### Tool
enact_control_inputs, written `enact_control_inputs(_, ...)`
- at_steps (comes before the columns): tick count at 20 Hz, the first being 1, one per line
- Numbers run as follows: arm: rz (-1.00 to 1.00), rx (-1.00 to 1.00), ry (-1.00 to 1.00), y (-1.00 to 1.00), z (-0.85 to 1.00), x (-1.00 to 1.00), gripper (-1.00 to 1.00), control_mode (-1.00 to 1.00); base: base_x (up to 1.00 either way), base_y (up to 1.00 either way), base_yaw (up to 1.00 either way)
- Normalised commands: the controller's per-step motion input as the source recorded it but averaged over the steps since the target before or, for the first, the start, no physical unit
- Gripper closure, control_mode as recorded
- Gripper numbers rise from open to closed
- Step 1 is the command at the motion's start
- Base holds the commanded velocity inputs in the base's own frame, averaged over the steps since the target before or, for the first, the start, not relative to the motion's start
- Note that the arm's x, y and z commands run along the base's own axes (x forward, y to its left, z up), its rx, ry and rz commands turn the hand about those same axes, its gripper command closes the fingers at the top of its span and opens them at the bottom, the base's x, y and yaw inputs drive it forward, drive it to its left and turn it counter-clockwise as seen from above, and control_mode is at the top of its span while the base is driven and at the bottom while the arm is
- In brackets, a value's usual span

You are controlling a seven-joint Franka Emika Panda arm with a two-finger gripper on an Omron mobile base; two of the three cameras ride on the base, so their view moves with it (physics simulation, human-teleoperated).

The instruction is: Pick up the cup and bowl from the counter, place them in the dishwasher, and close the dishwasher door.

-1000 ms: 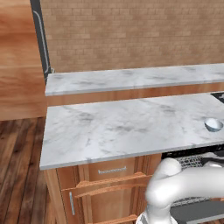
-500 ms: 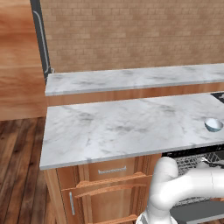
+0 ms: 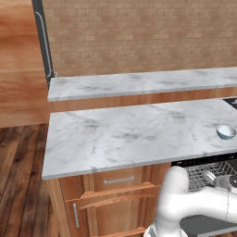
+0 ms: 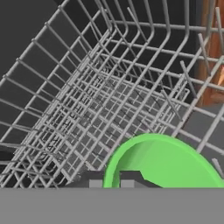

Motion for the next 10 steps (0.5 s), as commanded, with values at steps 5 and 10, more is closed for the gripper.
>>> enact_control_inputs(5,0.0,0.0,0.0,-0.3,-0.28,0.0,-1.0,-1.0,0.0,0.0,0.0)
enact_control_inputs(10,0.0,0.01,-0.01,-0.48,0.05,-0.06,-1.0,-1.0,0.0,0.0,0.0)
